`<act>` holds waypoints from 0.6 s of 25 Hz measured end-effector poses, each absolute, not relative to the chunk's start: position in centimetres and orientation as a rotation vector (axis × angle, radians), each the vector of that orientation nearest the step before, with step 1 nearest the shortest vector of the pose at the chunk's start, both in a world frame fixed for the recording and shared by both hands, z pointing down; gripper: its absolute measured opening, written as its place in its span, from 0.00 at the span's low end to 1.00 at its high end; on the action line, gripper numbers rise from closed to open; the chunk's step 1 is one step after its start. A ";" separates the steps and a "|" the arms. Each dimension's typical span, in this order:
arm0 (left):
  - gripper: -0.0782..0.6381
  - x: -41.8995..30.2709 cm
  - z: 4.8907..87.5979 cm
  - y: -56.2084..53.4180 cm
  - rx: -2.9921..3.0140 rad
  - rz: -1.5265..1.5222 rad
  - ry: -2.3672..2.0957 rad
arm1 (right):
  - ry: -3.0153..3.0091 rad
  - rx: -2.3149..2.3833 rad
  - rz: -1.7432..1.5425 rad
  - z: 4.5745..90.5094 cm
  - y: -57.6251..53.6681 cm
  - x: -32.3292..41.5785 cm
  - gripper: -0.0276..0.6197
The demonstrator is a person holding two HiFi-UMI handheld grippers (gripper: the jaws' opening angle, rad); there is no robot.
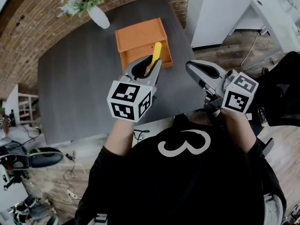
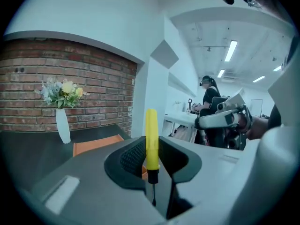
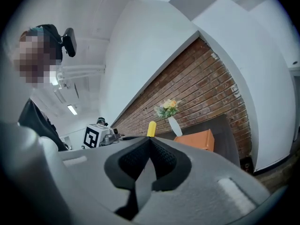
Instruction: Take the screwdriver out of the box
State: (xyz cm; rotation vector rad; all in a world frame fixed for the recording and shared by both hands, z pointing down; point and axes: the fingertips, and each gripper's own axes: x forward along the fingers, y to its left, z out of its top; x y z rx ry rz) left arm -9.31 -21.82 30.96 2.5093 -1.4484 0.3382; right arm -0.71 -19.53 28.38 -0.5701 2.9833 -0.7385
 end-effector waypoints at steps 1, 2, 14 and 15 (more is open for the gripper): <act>0.25 -9.4 30.5 -20.8 2.514 0.310 -1.439 | 2.988 -0.572 -0.721 28.1 -18.9 -1.0 0.05; 0.25 -9.6 30.0 -19.9 2.517 0.278 -1.429 | 2.994 -0.576 -0.705 27.9 -18.3 -1.3 0.05; 0.25 -10.9 26.9 -12.2 2.468 -0.085 -1.339 | 3.014 -0.571 -0.637 27.5 -13.0 -3.3 0.05; 0.25 -10.9 26.9 -11.9 2.469 -0.091 -1.335 | 3.015 -0.572 -0.636 27.6 -12.8 -3.4 0.05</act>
